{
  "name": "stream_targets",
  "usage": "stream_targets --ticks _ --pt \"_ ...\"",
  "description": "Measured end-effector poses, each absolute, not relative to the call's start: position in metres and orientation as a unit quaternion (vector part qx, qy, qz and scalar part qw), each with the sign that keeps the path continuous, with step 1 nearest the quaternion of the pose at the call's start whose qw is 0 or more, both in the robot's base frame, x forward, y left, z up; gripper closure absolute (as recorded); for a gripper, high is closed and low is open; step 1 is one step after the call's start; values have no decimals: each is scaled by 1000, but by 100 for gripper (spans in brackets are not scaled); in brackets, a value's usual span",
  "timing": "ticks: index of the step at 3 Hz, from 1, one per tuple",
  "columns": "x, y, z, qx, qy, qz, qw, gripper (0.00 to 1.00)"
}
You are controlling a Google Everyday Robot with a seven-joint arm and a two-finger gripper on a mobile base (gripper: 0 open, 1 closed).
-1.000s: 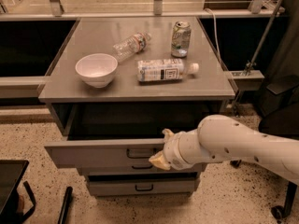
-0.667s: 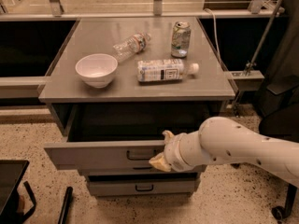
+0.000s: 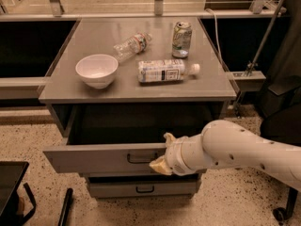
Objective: Open top drawer
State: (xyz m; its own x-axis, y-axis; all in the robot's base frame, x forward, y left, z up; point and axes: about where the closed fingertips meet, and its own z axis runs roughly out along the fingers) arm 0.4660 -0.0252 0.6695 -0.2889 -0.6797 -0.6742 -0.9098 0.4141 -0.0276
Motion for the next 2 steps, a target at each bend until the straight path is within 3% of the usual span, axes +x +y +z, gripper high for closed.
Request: stream_targets --ticks 2 --pt "460 -25 670 -505 782 190 312 100"
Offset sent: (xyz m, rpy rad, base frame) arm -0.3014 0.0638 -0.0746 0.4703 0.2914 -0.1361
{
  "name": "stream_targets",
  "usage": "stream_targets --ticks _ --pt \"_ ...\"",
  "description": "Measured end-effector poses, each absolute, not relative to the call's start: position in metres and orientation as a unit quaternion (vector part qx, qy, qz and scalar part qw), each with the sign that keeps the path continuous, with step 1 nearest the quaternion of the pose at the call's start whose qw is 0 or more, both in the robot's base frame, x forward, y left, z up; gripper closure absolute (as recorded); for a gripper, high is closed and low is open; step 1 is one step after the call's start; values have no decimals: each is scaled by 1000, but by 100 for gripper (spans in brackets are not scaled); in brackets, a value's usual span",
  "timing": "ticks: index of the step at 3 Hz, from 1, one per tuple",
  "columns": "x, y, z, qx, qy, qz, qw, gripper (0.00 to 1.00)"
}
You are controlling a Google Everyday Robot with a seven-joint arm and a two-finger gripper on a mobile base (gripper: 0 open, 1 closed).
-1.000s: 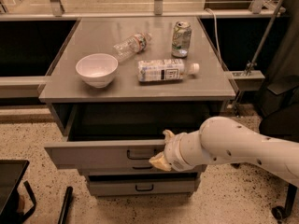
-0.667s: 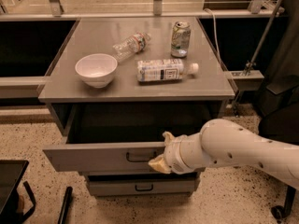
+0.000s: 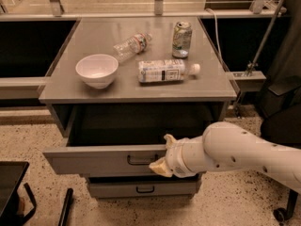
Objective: Open top drawer
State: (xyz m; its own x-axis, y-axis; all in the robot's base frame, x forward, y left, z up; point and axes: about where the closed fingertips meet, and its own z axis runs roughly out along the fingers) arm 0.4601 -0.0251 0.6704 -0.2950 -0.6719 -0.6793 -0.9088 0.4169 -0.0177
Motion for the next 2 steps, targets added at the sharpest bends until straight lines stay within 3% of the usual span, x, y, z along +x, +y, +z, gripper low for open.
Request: stream_targets --ticks 2 --pt "455 -25 671 -502 782 193 315 100"
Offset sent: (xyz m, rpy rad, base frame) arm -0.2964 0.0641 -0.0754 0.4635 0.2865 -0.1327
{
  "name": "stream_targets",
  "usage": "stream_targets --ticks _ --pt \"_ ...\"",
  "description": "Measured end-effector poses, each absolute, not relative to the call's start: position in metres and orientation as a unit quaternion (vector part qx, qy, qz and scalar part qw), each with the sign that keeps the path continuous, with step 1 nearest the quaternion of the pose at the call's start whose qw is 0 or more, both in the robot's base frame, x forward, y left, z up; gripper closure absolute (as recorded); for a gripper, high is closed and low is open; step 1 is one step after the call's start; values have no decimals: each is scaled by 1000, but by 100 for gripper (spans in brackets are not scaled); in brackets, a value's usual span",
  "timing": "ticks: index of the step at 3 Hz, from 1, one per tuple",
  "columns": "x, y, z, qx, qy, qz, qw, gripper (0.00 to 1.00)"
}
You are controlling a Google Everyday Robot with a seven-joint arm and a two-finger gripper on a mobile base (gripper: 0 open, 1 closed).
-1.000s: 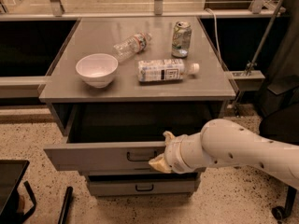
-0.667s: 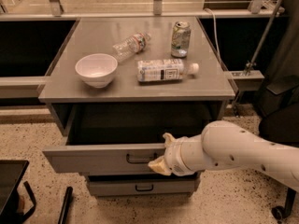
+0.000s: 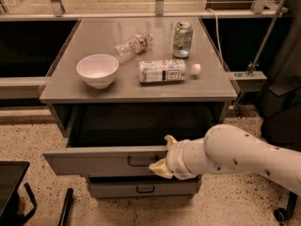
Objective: Open top drawer
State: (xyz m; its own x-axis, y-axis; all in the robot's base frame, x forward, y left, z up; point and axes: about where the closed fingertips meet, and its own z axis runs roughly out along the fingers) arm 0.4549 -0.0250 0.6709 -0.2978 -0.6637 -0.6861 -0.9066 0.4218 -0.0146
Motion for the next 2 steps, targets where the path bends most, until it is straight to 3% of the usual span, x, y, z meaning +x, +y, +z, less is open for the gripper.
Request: stream_targets --ticks 2 --pt "445 -24 672 -496 783 202 316 100"
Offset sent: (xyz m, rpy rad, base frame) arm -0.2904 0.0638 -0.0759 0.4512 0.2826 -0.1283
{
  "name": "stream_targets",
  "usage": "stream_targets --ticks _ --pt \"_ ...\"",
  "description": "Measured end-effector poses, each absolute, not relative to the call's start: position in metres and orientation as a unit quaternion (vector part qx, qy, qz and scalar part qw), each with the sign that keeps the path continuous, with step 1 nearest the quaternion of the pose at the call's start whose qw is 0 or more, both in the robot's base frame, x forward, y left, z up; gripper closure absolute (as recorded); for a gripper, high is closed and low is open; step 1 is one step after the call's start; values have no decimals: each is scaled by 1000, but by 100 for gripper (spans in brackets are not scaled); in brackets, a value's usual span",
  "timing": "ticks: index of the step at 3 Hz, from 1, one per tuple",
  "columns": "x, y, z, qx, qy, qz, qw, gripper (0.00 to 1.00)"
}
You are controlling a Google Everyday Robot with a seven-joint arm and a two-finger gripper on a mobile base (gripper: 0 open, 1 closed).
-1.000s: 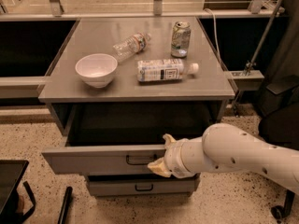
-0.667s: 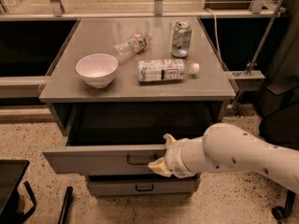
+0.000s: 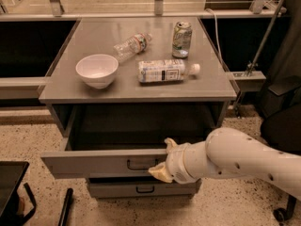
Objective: Open top drawer
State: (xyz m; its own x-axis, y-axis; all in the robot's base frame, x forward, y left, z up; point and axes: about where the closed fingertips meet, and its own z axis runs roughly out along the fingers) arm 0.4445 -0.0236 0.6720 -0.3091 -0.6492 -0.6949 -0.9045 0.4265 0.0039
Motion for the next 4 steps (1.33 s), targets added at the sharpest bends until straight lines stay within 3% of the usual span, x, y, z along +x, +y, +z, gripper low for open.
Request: stream_targets --ticks 1,2,4 --pt "445 -24 672 -496 783 202 316 100" --pt "445 -24 672 -496 783 202 316 81" --pt "445 -24 672 -496 783 202 316 35"
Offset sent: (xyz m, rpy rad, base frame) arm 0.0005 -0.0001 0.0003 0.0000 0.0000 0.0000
